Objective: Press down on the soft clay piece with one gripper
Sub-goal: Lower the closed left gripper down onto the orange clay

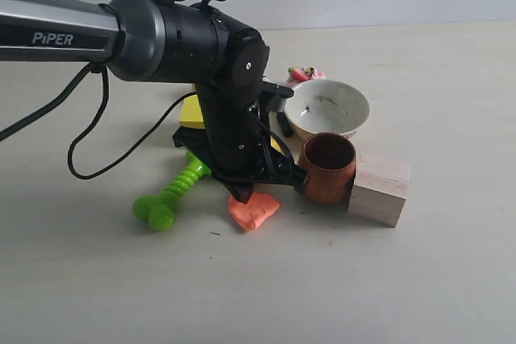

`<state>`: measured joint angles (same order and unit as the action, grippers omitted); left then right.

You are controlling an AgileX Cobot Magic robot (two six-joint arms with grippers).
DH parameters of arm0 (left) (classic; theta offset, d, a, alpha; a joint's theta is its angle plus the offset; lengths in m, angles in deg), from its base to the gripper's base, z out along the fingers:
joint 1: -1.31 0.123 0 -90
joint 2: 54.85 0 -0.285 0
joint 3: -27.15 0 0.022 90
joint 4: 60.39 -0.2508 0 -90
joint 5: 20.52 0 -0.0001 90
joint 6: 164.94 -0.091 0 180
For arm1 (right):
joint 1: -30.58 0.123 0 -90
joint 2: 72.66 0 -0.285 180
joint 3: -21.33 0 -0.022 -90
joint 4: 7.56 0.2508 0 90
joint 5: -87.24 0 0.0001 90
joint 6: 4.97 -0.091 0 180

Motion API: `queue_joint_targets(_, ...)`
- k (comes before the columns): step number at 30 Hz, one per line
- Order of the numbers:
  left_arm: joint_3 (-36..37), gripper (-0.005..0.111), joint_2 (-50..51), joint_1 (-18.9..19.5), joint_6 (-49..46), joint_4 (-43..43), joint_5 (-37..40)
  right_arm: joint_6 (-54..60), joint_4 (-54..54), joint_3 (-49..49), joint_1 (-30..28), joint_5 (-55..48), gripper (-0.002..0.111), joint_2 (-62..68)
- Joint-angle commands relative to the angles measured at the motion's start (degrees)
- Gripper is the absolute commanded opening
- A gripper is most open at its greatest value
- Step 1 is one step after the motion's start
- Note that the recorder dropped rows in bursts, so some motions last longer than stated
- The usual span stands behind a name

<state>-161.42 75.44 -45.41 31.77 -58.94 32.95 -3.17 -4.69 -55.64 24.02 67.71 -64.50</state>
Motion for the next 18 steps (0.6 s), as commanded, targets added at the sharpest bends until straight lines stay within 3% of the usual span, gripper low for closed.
queue_joint_targets(1, -0.33, 0.000, 0.03, -0.80, -0.04, 0.86, -0.88, 0.10, -0.25, -0.24, 0.08, 0.38, 0.000, -0.37)
queue_joint_targets(18, 2.80, 0.000, 0.03, -0.81, -0.30, 0.65, -1.38, 0.10, -0.25, -0.24, 0.08, 0.38, 0.000, -0.37)
